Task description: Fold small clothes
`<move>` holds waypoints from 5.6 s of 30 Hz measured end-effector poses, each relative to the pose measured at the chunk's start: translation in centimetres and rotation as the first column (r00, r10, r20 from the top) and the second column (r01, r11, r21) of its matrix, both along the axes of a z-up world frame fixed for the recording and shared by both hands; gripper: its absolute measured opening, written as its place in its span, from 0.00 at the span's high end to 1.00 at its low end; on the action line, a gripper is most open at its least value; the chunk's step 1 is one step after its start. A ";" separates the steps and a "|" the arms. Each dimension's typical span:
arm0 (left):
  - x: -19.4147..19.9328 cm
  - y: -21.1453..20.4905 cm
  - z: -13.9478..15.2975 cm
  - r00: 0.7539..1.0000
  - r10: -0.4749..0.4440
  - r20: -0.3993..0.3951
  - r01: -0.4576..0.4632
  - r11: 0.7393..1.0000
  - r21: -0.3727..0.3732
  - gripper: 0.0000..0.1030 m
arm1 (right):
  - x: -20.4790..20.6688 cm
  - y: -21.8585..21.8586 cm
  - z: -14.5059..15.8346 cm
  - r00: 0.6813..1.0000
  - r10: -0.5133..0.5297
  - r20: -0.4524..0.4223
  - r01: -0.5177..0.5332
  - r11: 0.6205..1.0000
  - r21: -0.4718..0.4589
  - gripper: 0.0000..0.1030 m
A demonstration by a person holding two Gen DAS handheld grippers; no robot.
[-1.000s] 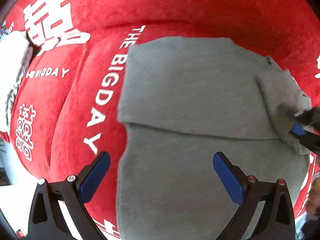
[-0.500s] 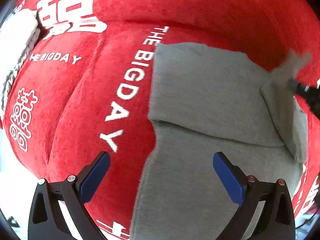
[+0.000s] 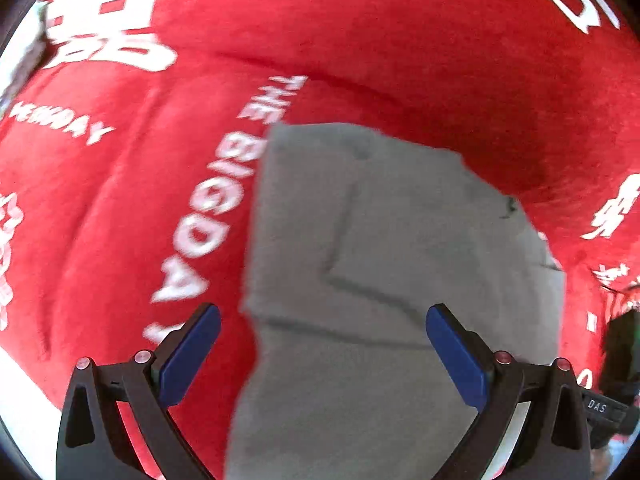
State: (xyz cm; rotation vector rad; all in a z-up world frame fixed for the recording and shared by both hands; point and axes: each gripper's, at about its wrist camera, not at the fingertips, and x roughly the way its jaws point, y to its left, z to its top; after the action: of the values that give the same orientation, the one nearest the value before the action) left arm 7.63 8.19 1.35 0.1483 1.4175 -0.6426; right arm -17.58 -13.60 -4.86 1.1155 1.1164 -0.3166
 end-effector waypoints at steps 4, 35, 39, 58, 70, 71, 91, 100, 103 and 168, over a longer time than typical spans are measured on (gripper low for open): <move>1.4 -3.8 -2.1 0.997 -0.058 -0.044 0.057 0.998 -0.028 0.00 | -5.2 -2.5 -1.9 0.966 -0.260 0.019 0.256 0.961 0.108 0.43; -0.2 -1.3 0.6 0.985 -0.155 0.074 0.141 0.975 0.170 0.93 | -11.9 -9.8 0.3 0.953 -0.301 0.026 0.302 0.945 -0.127 0.56; -1.6 -3.2 0.3 0.981 -0.184 0.056 0.170 0.966 0.194 0.92 | -11.8 -12.3 -1.5 0.938 -0.347 0.001 0.346 0.934 -0.086 0.56; -5.0 -3.5 1.2 0.982 -0.150 0.113 0.120 0.964 0.236 0.01 | -12.3 -10.5 0.3 0.964 -0.239 -0.113 0.210 0.953 -0.219 0.89; -7.2 -3.3 1.3 0.987 -0.153 0.043 0.139 0.963 0.233 0.01 | -12.6 -6.0 1.3 0.980 -0.172 -0.097 0.162 0.981 -0.105 0.56; -7.3 -3.3 1.3 0.988 -0.148 0.036 0.136 0.963 0.232 0.01 | -12.5 -5.7 1.2 0.981 -0.169 -0.096 0.159 0.983 -0.096 0.56; -12.2 -3.0 2.3 0.993 -0.111 0.036 0.097 0.955 0.279 0.01 | -11.6 -3.0 -0.1 0.997 -0.031 -0.072 0.032 0.999 0.005 0.36; -13.8 -2.1 1.7 0.989 -0.148 0.010 0.139 0.947 0.290 0.01 | -11.0 -1.8 -0.3 0.998 -0.022 -0.057 0.024 1.000 0.019 0.36; -14.1 -1.2 1.4 0.985 -0.172 0.002 0.164 0.946 0.281 0.01 | -11.0 -1.0 -0.3 0.999 -0.019 -0.033 0.020 0.999 0.027 0.36; -8.6 2.5 2.1 0.968 -0.238 -0.079 0.243 0.968 0.063 0.77 | -12.1 -4.9 0.2 0.934 -0.310 0.178 0.286 0.947 0.147 0.85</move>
State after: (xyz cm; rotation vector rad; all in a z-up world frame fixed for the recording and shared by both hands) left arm -1.01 10.66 3.48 0.3625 1.5050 -0.8025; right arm -29.65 -18.49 -4.66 1.3958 0.7950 -0.3704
